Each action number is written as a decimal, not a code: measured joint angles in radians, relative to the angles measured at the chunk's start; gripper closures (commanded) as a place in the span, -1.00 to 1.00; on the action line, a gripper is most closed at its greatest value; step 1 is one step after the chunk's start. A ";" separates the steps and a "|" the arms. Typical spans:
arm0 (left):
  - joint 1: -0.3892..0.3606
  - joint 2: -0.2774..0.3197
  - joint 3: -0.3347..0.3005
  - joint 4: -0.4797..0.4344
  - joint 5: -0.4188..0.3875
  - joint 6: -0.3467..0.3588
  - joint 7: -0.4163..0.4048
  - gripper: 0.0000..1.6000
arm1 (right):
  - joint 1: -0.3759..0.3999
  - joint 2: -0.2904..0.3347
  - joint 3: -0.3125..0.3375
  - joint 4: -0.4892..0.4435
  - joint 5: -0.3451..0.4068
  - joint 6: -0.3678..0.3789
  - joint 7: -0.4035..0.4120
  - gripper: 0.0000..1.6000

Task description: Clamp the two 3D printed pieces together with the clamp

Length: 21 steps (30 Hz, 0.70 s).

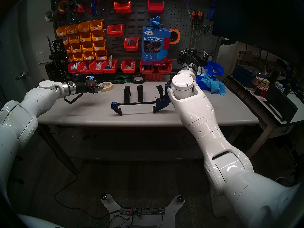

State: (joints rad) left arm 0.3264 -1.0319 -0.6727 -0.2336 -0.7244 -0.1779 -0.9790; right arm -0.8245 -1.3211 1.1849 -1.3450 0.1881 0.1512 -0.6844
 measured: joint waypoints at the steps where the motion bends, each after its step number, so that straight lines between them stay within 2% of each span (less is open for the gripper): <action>1: 0.000 0.000 0.000 0.000 0.000 0.000 0.000 -1.00 | 0.001 0.011 0.010 -0.006 0.000 0.003 0.018 -1.00; 7: 0.001 0.001 0.000 -0.002 0.000 0.000 0.001 -1.00 | 0.001 0.078 0.067 -0.047 0.015 0.049 0.121 -1.00; 12: 0.002 0.001 0.000 -0.004 0.000 0.000 0.001 -1.00 | -0.011 0.130 0.115 -0.108 0.090 0.135 0.209 -1.00; 21: 0.003 0.002 0.000 -0.006 0.000 0.001 0.003 -1.00 | -0.064 0.214 0.161 -0.216 0.227 0.310 0.365 -1.00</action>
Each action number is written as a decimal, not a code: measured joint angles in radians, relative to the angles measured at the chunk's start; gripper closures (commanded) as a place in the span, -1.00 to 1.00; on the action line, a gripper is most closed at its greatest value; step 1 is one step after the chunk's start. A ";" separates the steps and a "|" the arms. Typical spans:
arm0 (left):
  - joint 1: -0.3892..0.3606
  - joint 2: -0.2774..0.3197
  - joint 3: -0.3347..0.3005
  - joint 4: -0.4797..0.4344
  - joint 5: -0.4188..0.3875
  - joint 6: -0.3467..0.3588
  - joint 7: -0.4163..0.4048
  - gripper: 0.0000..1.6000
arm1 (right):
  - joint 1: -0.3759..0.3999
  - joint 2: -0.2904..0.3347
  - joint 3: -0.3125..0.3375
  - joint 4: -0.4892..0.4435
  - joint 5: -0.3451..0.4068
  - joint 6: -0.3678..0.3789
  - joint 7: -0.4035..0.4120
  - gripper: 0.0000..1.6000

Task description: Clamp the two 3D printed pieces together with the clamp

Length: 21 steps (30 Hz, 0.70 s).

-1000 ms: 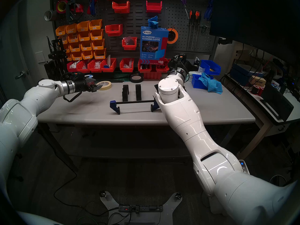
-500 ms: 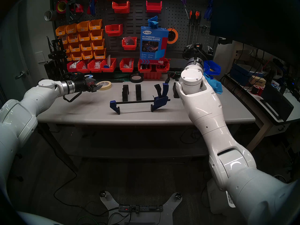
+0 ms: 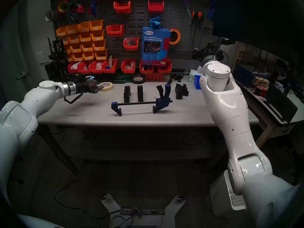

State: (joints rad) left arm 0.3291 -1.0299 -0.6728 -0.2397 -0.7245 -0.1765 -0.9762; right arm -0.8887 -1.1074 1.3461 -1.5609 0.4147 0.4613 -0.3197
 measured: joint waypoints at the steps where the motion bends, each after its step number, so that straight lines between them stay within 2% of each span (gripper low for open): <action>1: 0.000 0.000 0.000 0.000 0.000 0.000 0.000 -1.00 | -0.005 0.010 0.005 -0.010 0.012 0.021 0.016 -1.00; 4: 0.000 0.000 0.000 -0.001 0.000 0.001 0.000 -1.00 | -0.016 0.036 0.019 -0.031 0.038 0.077 0.054 -1.00; 11: 0.001 0.001 0.000 -0.003 0.000 0.002 0.001 -1.00 | -0.032 0.084 0.051 -0.052 0.078 0.151 0.120 -1.00; 21: 0.001 0.002 0.000 -0.005 0.000 0.003 0.002 -1.00 | -0.053 0.136 0.096 -0.062 0.123 0.185 0.205 -1.00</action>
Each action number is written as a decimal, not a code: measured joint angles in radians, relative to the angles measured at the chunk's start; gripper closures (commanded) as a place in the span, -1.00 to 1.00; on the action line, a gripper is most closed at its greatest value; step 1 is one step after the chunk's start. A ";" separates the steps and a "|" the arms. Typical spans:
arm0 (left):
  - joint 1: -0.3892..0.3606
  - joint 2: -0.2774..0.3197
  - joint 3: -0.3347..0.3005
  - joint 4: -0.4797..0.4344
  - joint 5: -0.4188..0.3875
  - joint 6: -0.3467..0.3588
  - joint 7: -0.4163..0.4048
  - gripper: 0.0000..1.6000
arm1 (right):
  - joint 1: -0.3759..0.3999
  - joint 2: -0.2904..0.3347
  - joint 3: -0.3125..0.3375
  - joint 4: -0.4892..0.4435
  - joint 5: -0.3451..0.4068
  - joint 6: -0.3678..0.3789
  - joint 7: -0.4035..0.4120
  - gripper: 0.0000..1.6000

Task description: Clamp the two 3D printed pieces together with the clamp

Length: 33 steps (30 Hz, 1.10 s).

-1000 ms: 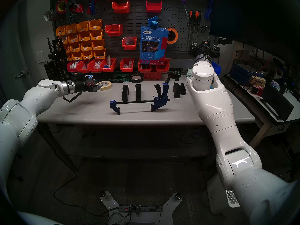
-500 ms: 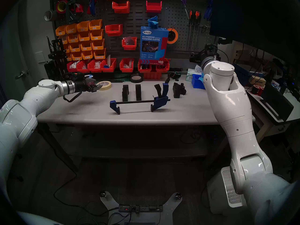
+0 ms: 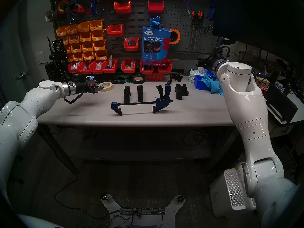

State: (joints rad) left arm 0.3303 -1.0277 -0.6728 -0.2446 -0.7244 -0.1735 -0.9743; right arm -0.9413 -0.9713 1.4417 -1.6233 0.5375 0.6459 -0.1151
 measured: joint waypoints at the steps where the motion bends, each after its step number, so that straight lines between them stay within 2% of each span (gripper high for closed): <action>1: 0.000 0.000 0.000 0.000 0.000 0.000 0.000 -1.00 | -0.002 0.004 0.004 -0.001 0.003 0.002 0.005 -1.00; 5: 0.000 0.000 0.000 -0.001 0.000 0.001 0.000 -1.00 | -0.014 0.010 0.014 -0.002 0.001 -0.008 0.003 -1.00; 11: 0.001 0.001 0.000 -0.002 0.000 0.001 0.001 -1.00 | -0.024 -0.010 0.020 0.009 -0.035 -0.045 -0.080 -1.00; 17: 0.001 0.001 0.000 -0.002 0.000 0.000 0.001 -1.00 | -0.024 -0.022 0.021 0.012 -0.047 -0.061 -0.105 -1.00; 23: -0.003 0.010 0.012 -0.015 0.021 -0.055 -0.015 -1.00 | -0.024 -0.028 0.021 0.012 -0.052 -0.067 -0.115 -1.00; 28: -0.012 0.038 0.019 -0.042 0.044 -0.134 -0.100 -1.00 | -0.024 -0.028 0.021 0.013 -0.054 -0.069 -0.119 -1.00; 33: -0.016 0.060 0.015 -0.056 0.045 -0.157 -0.191 -1.00 | -0.024 -0.027 0.021 0.013 -0.054 -0.070 -0.121 -1.00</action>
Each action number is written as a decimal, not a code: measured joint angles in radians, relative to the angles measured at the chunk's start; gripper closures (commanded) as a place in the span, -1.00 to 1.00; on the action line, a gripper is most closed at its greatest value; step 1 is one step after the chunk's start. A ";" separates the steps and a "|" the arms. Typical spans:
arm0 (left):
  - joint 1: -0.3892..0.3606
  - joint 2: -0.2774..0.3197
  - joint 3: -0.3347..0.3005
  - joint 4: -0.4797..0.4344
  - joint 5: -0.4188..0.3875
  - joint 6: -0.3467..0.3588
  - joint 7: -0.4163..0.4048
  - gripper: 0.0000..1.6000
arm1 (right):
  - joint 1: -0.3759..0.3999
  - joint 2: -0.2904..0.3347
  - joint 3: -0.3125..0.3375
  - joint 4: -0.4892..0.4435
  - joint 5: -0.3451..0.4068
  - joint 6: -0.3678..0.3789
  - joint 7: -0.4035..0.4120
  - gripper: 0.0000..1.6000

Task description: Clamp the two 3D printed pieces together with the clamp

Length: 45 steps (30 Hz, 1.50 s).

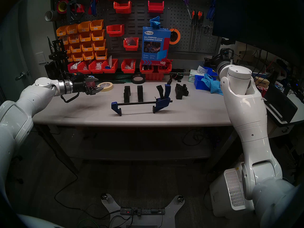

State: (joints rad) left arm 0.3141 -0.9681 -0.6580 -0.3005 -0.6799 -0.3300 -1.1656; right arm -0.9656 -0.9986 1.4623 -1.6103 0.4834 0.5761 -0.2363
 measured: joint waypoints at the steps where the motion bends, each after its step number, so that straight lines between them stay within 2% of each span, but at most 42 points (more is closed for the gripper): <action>1: -0.001 0.005 -0.003 -0.003 -0.003 0.000 -0.023 -1.00 | 0.000 0.000 0.000 0.000 0.000 0.000 0.000 -1.00; 9: -0.004 0.035 -0.021 -0.043 -0.031 0.018 -0.167 -1.00 | 0.000 0.001 0.000 0.000 0.000 -0.002 -0.002 -1.00; 14: 0.008 0.061 -0.031 -0.114 -0.061 0.064 -0.265 -1.00 | 0.000 0.002 0.000 0.000 0.000 -0.002 -0.002 -1.00; 17: 0.027 0.076 -0.031 -0.166 -0.074 0.098 -0.297 -1.00 | 0.000 0.002 0.000 0.000 0.000 -0.003 -0.003 -1.00; 25: 0.091 0.110 -0.023 -0.285 -0.080 0.149 -0.315 -1.00 | 0.000 0.002 0.000 0.001 -0.001 -0.004 -0.003 -1.00; 29: 0.135 0.129 -0.020 -0.350 -0.080 0.174 -0.294 -1.00 | 0.000 0.003 0.000 0.001 -0.001 -0.004 -0.003 -1.00; 36: 0.171 0.134 -0.019 -0.378 -0.081 0.196 -0.263 -1.00 | 0.000 0.003 0.000 0.001 -0.001 -0.004 -0.002 -1.00; 45: 0.200 0.104 -0.017 -0.350 -0.082 0.205 -0.255 -1.00 | 0.000 0.003 0.000 0.001 -0.001 -0.005 0.000 -1.00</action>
State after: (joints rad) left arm 0.5138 -0.8645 -0.6747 -0.6503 -0.7623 -0.1250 -1.4207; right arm -0.9656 -0.9956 1.4620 -1.6097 0.4829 0.5714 -0.2366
